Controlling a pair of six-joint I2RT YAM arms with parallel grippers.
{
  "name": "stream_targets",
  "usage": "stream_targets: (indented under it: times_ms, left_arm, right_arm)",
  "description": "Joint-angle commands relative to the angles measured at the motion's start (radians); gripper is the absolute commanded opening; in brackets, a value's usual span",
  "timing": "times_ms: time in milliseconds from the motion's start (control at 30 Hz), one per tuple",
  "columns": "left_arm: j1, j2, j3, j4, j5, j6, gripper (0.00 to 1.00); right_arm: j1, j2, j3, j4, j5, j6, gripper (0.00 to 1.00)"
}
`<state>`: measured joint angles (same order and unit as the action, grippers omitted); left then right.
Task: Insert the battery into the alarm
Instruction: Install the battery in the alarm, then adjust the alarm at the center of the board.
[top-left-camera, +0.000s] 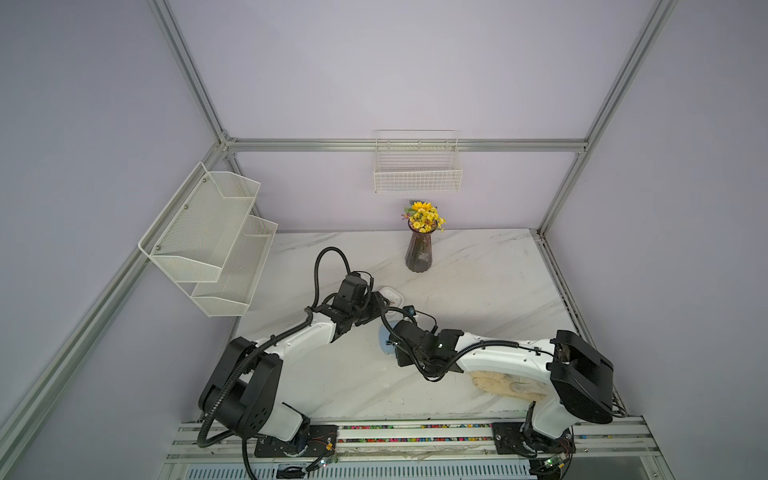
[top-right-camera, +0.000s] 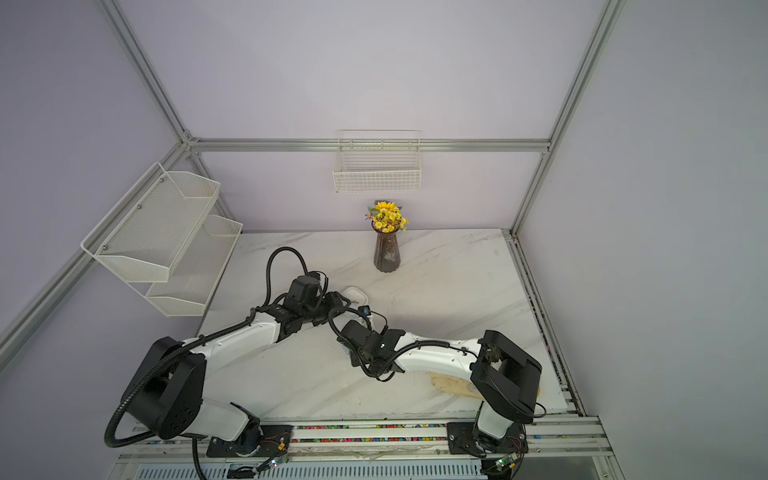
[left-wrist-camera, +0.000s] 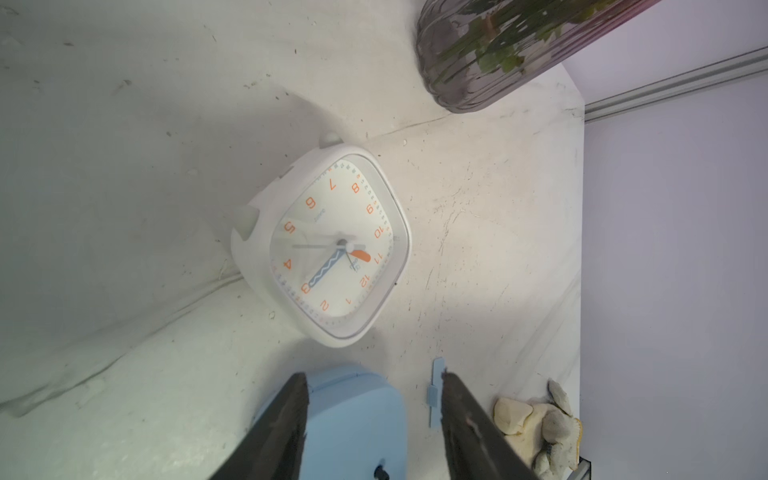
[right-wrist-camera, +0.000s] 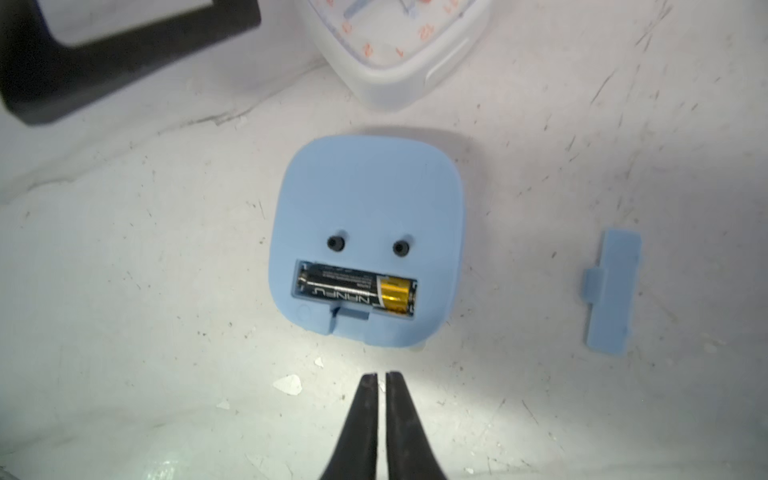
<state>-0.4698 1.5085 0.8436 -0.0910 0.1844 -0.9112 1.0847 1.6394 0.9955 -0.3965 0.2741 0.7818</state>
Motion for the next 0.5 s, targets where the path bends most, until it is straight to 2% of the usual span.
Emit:
stream_targets:
  times_ms: [0,333,467]
  left_arm:
    - [0.003,0.047,0.032,-0.005,0.073,0.051,0.51]
    - [0.002,0.070,-0.037,0.105,0.192,0.040,0.52]
    - [0.003,0.085,-0.031,0.097,0.226,0.051,0.53]
  right_arm:
    - [0.008,0.000,-0.041,0.056,-0.076,0.051,0.11]
    - [-0.030,0.075,-0.060,0.155,-0.132,0.104,0.11]
    - [-0.056,0.089,-0.059,0.173,-0.125,0.123,0.11]
